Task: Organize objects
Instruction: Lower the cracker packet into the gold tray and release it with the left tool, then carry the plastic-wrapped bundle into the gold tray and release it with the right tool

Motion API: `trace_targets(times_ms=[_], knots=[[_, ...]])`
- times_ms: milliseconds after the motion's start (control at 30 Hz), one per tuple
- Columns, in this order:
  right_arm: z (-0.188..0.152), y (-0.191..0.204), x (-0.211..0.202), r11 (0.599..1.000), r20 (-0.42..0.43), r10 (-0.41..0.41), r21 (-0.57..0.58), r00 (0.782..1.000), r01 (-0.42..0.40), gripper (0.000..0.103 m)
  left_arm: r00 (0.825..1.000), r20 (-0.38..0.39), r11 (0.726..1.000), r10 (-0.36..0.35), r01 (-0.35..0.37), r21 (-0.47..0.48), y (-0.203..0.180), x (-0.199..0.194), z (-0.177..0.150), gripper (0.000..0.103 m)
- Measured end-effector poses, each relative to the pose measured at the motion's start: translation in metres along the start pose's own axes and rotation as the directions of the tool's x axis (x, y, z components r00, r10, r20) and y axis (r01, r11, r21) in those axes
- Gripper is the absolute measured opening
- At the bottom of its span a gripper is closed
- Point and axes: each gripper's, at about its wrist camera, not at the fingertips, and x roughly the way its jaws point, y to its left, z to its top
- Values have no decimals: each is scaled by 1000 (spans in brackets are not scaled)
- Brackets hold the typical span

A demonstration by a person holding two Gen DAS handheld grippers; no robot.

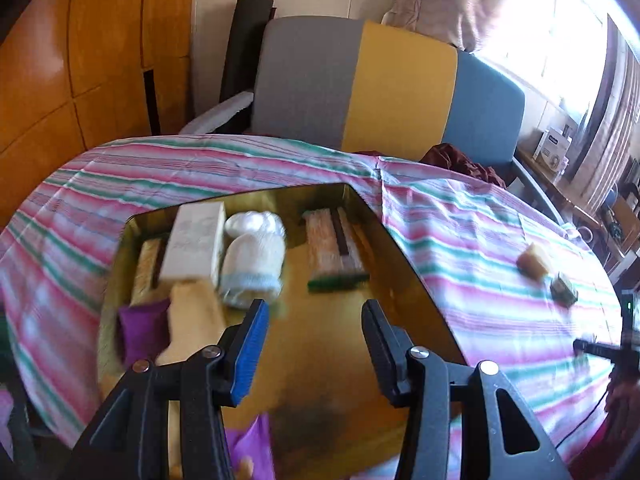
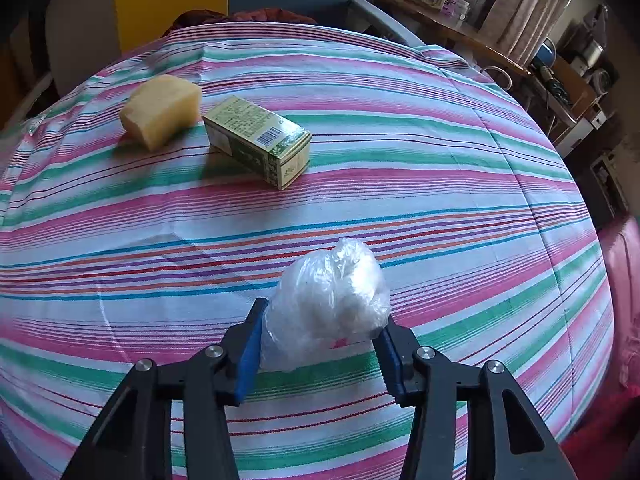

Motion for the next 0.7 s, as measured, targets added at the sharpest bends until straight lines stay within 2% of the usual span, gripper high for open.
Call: trace_targets(times_ms=[200, 700], knots=[[-4, 13, -2, 997, -4, 75, -35, 997, -75, 50, 1000, 12, 1000, 22, -22, 16, 5, -22, -25, 49], [-13, 42, -10, 984, -43, 134, -110, 990, -138, 50, 1000, 18, 1000, 22, -23, 20, 17, -38, -49, 49]])
